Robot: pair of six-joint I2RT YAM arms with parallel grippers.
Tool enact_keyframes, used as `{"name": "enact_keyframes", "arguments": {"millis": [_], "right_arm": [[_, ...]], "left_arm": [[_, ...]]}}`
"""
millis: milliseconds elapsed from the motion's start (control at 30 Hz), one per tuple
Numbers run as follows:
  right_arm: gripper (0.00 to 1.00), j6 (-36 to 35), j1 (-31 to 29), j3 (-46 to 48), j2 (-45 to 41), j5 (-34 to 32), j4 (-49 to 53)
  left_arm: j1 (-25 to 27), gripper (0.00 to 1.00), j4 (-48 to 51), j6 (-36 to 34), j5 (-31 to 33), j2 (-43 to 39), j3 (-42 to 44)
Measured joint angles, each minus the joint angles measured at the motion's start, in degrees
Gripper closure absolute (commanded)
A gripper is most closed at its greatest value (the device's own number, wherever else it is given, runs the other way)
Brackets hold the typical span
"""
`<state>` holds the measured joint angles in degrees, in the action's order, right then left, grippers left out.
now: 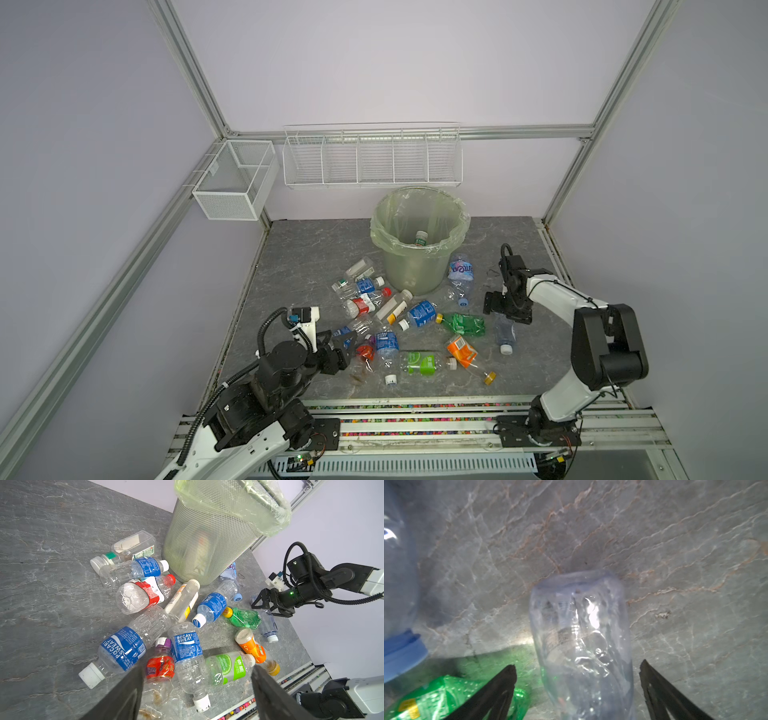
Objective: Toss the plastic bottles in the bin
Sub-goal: 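Lower the right gripper onto the clear bottle farthest from the pile and close, then lift the clear bottle with the right gripper and carry it over the bin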
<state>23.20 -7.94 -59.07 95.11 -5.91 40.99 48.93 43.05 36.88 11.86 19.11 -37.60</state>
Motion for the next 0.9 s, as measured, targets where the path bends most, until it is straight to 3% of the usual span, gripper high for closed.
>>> {"name": "enact_keyframes", "arguments": {"millis": [467, 900], "right_arm": [[0.51, 0.5, -0.1, 1.7, -2.7, -0.2, 0.2], [0.59, 0.3, -2.5, 0.2, -17.8, -1.4, 5.7]], "left_arm": [[0.0, 0.21, 0.0, 0.0, -0.4, 0.0, 0.0], [0.0, 0.23, -0.4, 0.0, -0.4, 1.4, 0.0]]}}
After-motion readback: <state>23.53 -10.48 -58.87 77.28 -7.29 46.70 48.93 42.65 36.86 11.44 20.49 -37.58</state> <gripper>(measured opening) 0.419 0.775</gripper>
